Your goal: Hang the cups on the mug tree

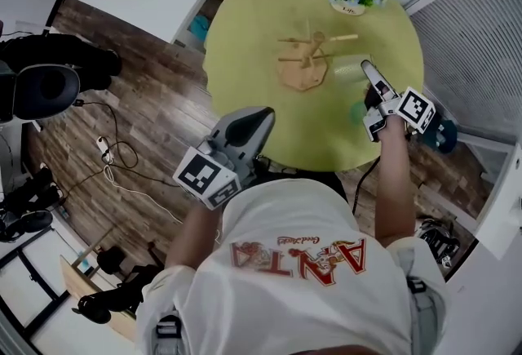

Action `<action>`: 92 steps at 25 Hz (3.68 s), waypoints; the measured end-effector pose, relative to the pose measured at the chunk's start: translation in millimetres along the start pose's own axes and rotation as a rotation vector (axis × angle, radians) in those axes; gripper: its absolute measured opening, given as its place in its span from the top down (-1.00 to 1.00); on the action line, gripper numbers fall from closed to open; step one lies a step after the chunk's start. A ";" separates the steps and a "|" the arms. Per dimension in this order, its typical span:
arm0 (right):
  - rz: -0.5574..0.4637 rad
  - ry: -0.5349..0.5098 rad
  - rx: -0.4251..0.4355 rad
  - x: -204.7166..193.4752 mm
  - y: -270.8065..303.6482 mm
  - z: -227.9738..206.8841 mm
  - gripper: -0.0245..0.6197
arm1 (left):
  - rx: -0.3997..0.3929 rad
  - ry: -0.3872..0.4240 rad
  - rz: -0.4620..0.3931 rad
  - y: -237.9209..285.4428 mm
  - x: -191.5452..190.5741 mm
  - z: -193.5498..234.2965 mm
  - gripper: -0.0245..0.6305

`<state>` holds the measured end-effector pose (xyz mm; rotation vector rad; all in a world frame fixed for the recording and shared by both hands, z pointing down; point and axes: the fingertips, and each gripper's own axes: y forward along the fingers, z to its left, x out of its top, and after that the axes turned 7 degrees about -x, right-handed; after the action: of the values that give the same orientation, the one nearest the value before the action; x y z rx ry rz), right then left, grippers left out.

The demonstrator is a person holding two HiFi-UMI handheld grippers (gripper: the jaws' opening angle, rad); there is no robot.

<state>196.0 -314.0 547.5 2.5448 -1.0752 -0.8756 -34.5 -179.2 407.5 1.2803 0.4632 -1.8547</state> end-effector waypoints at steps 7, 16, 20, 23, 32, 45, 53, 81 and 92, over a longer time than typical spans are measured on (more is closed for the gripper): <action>-0.042 0.113 -0.007 15.5 46.6 -18.5 0.11 | 0.014 -0.006 -0.001 -0.6 -1.0 1.2 0.90; 0.017 0.105 -0.044 -7.7 81.2 -26.4 0.11 | 0.039 -0.015 -0.005 -7.7 -2.1 5.5 0.90; 0.033 0.119 -0.045 -22.2 87.7 -24.4 0.11 | 0.032 -0.018 -0.003 -7.5 -3.4 4.2 0.90; 0.051 0.120 -0.043 -30.5 93.7 -21.6 0.10 | 0.027 -0.022 -0.003 -7.3 -2.3 4.8 0.90; 0.038 0.166 0.024 -31.6 93.9 -12.7 -0.03 | 0.027 -0.042 -0.023 -16.0 3.5 8.1 0.90; -0.140 -0.241 -0.079 -17.3 -25.1 30.1 0.40 | -0.052 0.035 -0.070 -8.2 29.9 -3.7 0.90; -0.340 -0.587 -0.086 -10.4 -104.5 119.0 0.92 | -0.109 0.149 -0.101 -0.8 53.9 -22.6 0.90; -0.451 -0.884 -0.127 -27.1 -172.5 188.4 0.91 | -0.139 0.211 -0.101 0.6 71.4 -50.5 0.90; -0.177 -0.862 -0.353 -26.7 -141.8 72.1 0.34 | -0.118 0.191 -0.067 13.8 59.0 -56.8 0.90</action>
<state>217.8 -195.0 440.7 1.9820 -0.7568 -2.1005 1.4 -173.0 332.9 1.3818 0.7148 -1.7393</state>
